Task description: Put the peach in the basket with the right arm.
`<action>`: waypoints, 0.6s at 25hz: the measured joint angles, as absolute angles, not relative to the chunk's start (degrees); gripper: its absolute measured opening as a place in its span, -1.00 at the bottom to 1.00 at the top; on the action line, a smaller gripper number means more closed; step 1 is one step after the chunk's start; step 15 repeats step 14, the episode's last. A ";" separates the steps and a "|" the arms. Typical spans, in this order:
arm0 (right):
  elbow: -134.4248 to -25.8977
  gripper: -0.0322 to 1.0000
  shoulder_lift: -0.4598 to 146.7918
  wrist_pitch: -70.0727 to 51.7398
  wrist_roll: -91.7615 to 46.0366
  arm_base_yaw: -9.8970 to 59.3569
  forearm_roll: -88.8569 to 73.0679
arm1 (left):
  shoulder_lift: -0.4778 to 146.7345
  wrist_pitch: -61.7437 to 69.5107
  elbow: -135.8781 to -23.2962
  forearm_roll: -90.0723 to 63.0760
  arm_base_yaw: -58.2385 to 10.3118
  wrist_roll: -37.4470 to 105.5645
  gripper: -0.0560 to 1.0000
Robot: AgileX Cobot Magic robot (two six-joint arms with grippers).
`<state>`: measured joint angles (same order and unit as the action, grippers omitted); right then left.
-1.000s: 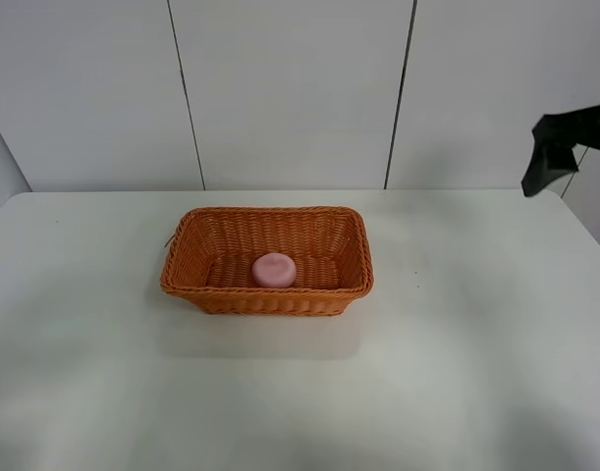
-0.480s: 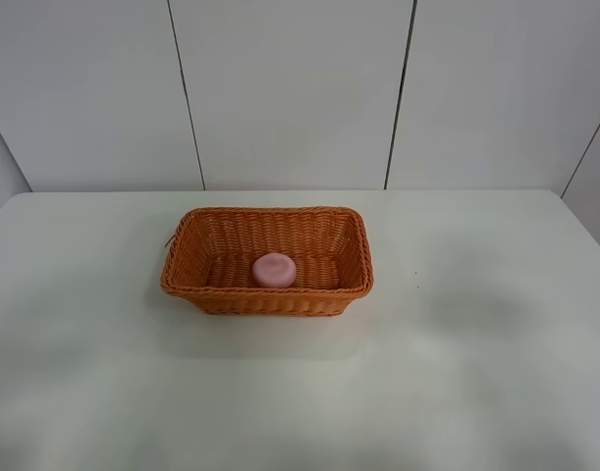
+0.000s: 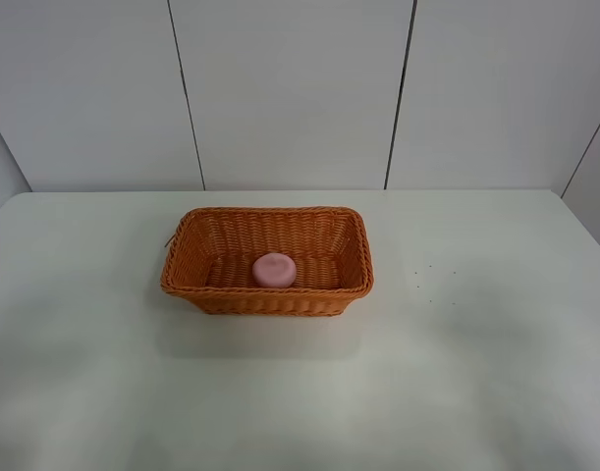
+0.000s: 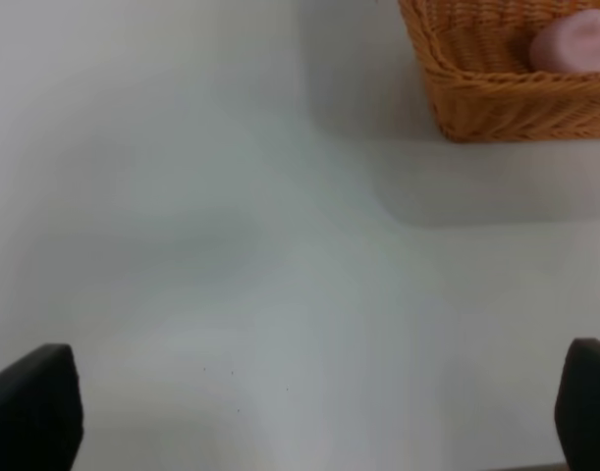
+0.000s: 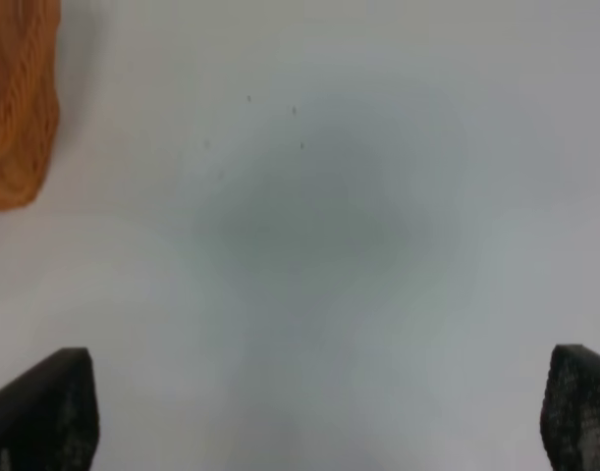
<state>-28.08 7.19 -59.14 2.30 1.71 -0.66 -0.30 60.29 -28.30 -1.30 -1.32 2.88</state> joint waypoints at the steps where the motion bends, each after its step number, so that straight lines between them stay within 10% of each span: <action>1: -28.08 0.41 5.96 -59.15 2.30 1.71 -0.65 | -0.30 60.29 -28.30 -1.30 -1.32 2.88 0.98; 15: -28.08 0.41 -0.16 -59.08 2.27 1.71 -0.55 | -0.30 60.29 -28.30 -1.30 -1.32 2.88 0.98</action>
